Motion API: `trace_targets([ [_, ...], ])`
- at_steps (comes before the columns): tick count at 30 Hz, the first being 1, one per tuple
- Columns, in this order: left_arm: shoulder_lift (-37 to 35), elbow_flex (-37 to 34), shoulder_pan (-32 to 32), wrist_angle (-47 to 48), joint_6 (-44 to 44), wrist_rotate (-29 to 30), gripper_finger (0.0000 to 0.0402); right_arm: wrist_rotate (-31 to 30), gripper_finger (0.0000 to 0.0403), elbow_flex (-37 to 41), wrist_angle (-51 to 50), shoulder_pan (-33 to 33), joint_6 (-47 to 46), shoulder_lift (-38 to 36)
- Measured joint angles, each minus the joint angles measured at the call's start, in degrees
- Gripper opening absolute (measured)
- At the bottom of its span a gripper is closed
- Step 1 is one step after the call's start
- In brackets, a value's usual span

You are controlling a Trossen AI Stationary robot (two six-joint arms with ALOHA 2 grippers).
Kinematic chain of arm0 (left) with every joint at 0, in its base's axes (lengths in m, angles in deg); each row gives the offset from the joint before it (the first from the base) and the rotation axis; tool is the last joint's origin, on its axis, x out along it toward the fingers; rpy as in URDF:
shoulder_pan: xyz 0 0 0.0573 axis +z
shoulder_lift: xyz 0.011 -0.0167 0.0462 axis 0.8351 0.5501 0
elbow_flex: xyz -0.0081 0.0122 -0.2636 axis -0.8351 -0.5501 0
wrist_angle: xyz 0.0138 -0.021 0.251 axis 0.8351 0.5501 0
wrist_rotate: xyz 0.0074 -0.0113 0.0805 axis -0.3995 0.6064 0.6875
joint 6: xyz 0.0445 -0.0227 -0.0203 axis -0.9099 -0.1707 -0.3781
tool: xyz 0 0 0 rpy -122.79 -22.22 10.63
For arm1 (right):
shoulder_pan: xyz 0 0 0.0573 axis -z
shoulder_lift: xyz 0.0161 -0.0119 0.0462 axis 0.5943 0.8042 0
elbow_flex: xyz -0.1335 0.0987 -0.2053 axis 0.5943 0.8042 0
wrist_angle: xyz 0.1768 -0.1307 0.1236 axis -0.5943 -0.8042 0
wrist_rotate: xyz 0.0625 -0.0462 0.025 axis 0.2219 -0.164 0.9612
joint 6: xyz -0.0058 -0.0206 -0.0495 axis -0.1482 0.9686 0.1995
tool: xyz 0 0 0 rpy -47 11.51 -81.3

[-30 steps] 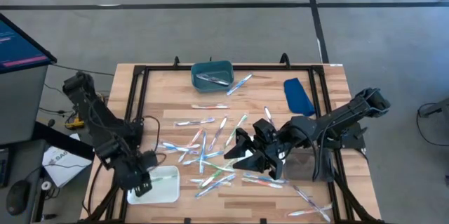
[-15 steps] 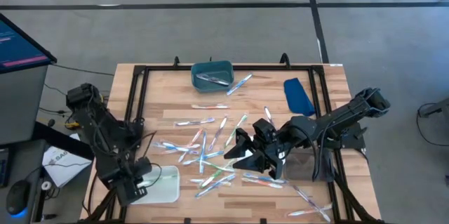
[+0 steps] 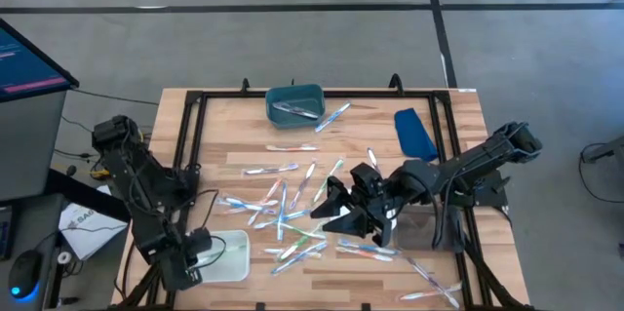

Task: Pick & Place Toothbrushes
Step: Put the green toothbrush into the bottom white bin

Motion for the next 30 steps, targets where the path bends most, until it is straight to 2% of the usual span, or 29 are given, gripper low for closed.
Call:
trace_targets([
  [6,0.0,0.0,0.0,-0.3,0.2,-0.2,0.0000,0.0,0.0194,0.0,-0.1,-0.1,0.0,0.0],
  [13,0.0,1.1,-0.4,4.8,2.1,3.6,0.0000,0.2,0.0196,0.0,-0.1,-0.6,0.0,0.0],
  [19,0.0,-0.3,-0.2,8.0,4.5,-4.3,0.0000,0.2,0.0194,0.0,-0.3,-1.0,0.0,0.0],
  [30,0.0,-0.4,-0.4,2.7,4.0,-4.5,0.0000,0.2,0.0194,0.0,-0.3,-0.9,0.2,0.0],
])
